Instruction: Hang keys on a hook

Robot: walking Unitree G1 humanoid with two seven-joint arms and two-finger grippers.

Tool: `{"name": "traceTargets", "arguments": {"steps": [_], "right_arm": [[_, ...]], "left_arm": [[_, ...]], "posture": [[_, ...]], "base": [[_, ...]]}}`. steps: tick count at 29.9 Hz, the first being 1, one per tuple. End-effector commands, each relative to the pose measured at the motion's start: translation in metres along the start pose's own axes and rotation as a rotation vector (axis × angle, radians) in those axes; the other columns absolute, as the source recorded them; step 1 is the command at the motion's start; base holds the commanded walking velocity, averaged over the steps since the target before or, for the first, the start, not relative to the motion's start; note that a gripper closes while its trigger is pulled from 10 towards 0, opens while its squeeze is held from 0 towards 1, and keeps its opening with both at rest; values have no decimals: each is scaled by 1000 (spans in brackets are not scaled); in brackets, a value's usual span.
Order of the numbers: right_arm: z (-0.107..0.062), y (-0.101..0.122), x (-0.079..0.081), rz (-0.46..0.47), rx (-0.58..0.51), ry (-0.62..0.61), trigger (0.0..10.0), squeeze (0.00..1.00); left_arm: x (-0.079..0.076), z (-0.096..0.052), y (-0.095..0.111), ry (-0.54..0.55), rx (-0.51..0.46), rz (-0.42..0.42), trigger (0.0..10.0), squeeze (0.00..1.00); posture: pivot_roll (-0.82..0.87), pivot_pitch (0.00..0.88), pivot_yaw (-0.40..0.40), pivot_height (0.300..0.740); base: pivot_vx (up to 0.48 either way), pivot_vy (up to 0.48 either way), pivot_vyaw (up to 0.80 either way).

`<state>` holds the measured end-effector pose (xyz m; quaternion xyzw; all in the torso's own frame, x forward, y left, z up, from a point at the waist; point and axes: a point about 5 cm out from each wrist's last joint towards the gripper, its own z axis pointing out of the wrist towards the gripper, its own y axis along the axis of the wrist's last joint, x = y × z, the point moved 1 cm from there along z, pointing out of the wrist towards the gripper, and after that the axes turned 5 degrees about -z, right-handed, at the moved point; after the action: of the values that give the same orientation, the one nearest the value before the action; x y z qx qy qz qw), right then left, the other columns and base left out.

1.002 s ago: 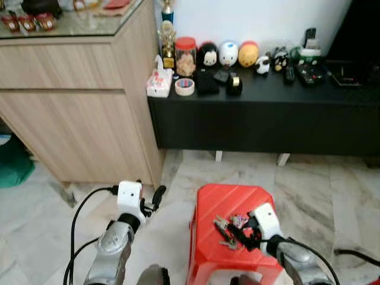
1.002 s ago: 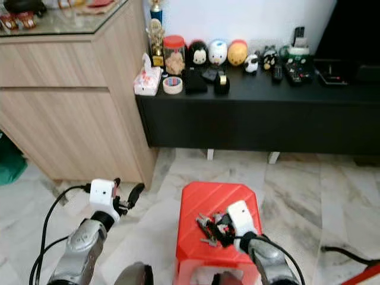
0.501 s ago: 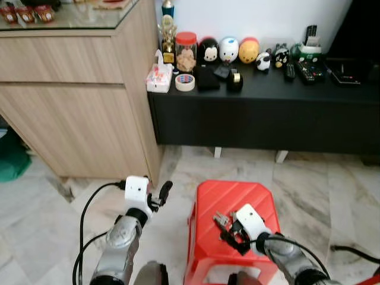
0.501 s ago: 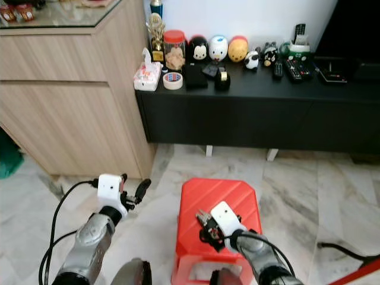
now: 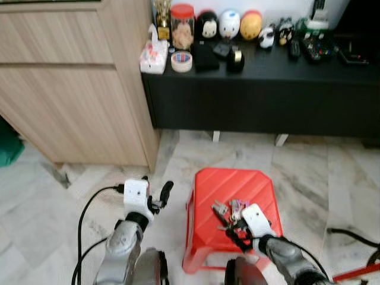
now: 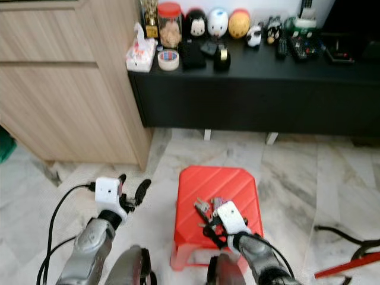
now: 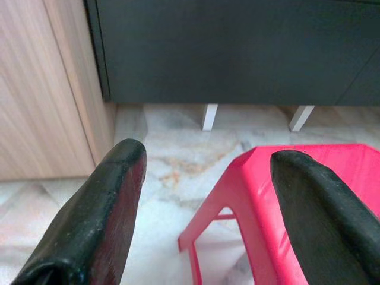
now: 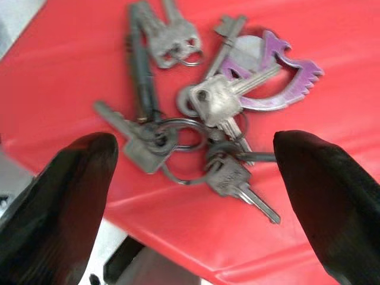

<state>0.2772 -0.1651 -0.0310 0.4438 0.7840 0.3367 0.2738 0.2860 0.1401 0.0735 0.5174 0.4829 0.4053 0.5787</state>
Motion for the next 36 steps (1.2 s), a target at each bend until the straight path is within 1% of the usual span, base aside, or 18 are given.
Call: {"name": "traceTargets", "arguments": {"steps": [1,4,5,8,9,10,11,13,16,17,19,29,30,36], "right_arm": [[-1,-4,0,46,8,-13,10000,0],[0,3,1,44,-32,3,10000,0],[1,6,2,9,-40,22,10000,0],[1,6,3,-2,-39,31,10000,0],[1,6,2,-9,-34,30,9020,0],[1,6,2,-19,-31,31,4039,0],[2,7,3,-26,-33,38,0,0],[2,9,3,-26,-42,44,0,0],[2,10,3,-50,-44,46,0,0],[2,10,3,-79,-40,50,0,0],[2,11,3,-104,-37,60,0,0],[2,13,0,-127,-34,50,0,0],[3,13,1,-138,-29,52,10000,0],[3,13,2,-151,-14,53,10000,0]], "left_arm": [[-1,-4,-3,1,21,9,10000,0],[1,-5,-1,9,23,14,10000,0],[2,-7,0,17,26,18,10000,0],[3,-7,0,18,27,19,10000,0],[3,-7,0,18,27,20,10000,0],[3,-8,0,19,28,21,10000,0],[3,-8,0,21,30,22,10000,0],[3,-9,0,23,30,23,10000,0],[3,-9,1,25,32,22,10000,0],[3,-9,1,26,34,22,10000,0],[2,-10,1,28,35,21,10000,0],[1,-12,1,33,38,22,10000,0],[1,-13,1,33,39,22,10000,0],[0,-15,2,34,40,24,10000,0]], "posture": [[95,240,-19,646],[100,240,-17,646],[106,240,-14,646],[111,240,-12,646],[111,240,-12,646],[113,241,-10,646],[116,241,-10,646],[119,243,-8,646],[119,243,-8,646],[119,245,-7,646],[123,247,-7,646],[129,252,-9,646],[132,253,-9,646],[146,261,-9,646]], "base": [[0,0,0],[0,0,0],[0,0,0],[0,0,0],[0,0,0],[0,0,0],[0,0,0],[0,0,0],[0,0,0],[0,0,0],[0,0,0],[0,0,0],[0,0,0],[0,0,0]]}}
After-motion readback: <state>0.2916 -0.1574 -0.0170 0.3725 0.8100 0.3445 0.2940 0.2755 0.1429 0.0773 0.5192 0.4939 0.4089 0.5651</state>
